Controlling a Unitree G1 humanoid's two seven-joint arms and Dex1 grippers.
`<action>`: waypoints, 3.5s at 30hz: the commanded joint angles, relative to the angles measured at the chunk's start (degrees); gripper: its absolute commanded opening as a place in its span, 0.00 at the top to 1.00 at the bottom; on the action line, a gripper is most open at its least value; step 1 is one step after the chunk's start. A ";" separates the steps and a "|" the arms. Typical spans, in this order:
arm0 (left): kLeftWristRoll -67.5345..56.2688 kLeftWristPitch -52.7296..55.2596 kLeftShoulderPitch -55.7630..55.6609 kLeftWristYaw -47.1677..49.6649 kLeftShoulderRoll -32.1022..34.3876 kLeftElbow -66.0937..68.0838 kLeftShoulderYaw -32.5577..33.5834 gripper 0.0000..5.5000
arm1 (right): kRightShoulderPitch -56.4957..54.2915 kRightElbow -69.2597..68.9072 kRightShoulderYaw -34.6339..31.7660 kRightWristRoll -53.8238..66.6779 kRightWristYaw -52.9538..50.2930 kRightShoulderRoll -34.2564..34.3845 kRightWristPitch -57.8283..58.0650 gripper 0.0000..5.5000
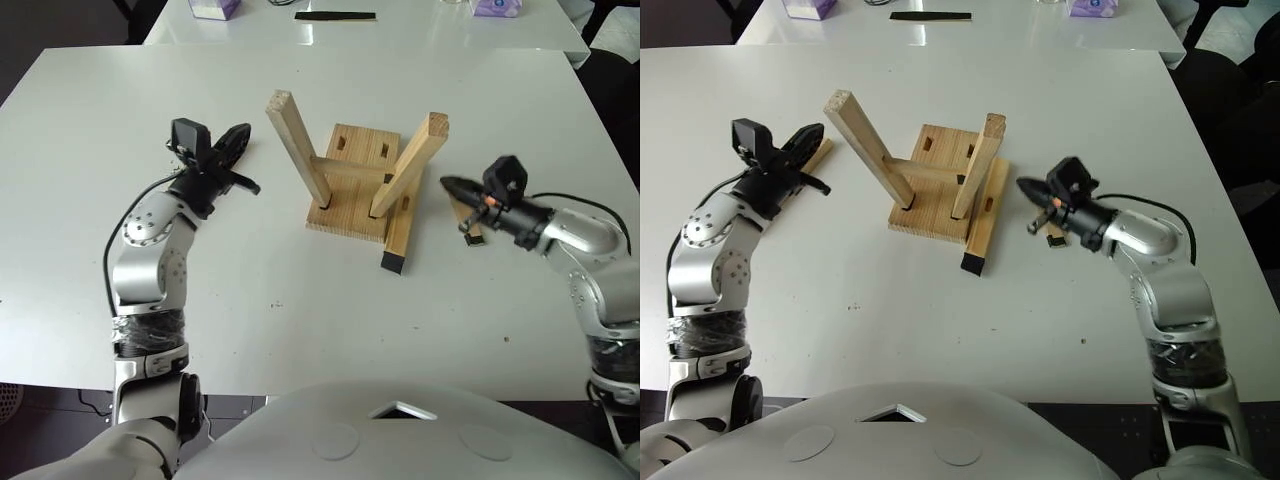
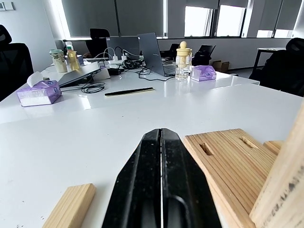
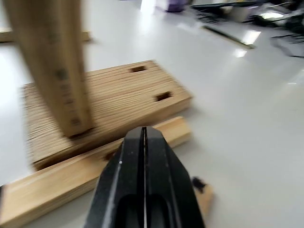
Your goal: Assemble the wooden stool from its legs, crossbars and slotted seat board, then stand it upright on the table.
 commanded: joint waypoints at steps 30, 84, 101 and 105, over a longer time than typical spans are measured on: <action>4.15 8.30 9.03 15.36 -11.73 -21.74 -14.37 1.00 | -2.98 -3.99 22.17 -23.16 -22.95 16.17 9.77 0.99; -42.46 34.30 -20.90 22.59 6.02 -18.88 9.38 1.00 | -34.23 -1.76 -7.44 28.76 -2.99 14.35 11.91 0.99; -40.83 33.65 -5.96 22.44 0.73 -16.23 -0.14 1.00 | -20.07 -1.20 6.03 21.64 1.95 10.85 7.20 0.99; -41.51 32.33 -6.93 21.78 1.03 -17.35 0.44 1.00 | -21.30 -0.15 4.73 22.83 1.76 11.29 7.26 0.99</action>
